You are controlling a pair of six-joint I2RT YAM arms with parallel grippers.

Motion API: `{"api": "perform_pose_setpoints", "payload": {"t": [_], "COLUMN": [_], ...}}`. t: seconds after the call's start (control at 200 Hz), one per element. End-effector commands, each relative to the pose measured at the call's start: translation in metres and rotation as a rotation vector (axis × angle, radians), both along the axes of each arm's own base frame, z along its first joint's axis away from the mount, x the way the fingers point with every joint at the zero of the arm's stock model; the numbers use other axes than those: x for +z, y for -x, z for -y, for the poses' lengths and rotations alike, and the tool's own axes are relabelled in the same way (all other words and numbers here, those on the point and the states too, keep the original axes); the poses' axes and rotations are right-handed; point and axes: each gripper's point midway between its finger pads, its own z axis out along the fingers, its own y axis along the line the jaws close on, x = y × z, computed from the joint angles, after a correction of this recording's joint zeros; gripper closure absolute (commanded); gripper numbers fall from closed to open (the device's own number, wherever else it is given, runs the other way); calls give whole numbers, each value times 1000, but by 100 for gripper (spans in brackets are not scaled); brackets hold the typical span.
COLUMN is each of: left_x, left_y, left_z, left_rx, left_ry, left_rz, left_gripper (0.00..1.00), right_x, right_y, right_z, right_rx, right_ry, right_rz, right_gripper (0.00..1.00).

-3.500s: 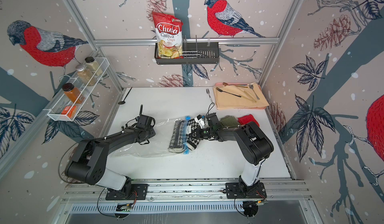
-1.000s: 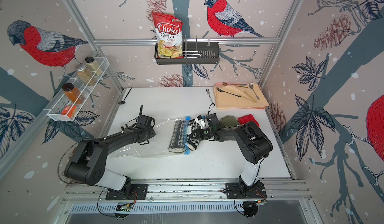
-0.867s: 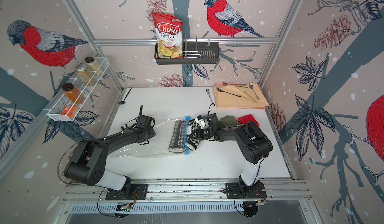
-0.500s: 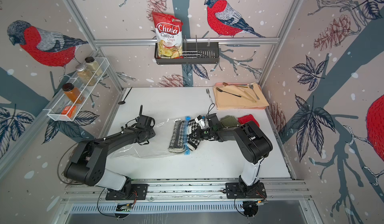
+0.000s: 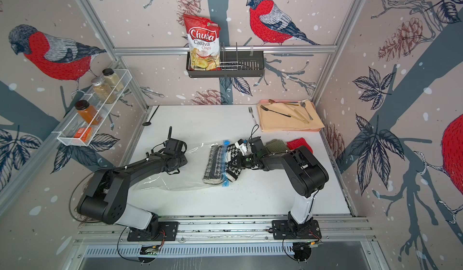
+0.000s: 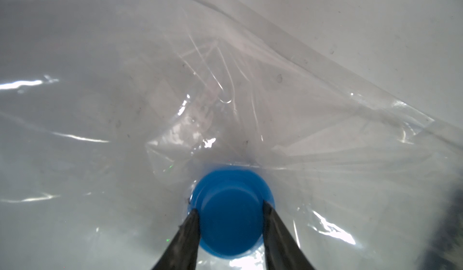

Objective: Take the scarf out of the vacuum bag
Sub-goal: Take out the scarf from the vacuum bag.

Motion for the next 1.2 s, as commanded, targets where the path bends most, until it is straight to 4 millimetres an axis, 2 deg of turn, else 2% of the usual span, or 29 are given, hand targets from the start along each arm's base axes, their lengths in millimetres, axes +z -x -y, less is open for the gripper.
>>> {"api": "perform_pose_setpoints", "payload": {"t": [0.0, 1.196], "left_x": [2, 4], "left_y": [0, 1], "left_z": [-5, -8], "left_rx": [18, 37], "left_ry": [-18, -17], "left_rz": [4, 22], "left_gripper": [58, 58], "right_x": [6, 3], "right_y": [-3, 0], "right_z": [-3, -3], "right_rx": [2, 9], "right_ry": [-23, -20], "right_rz": [14, 12], "right_gripper": [100, 100]}}
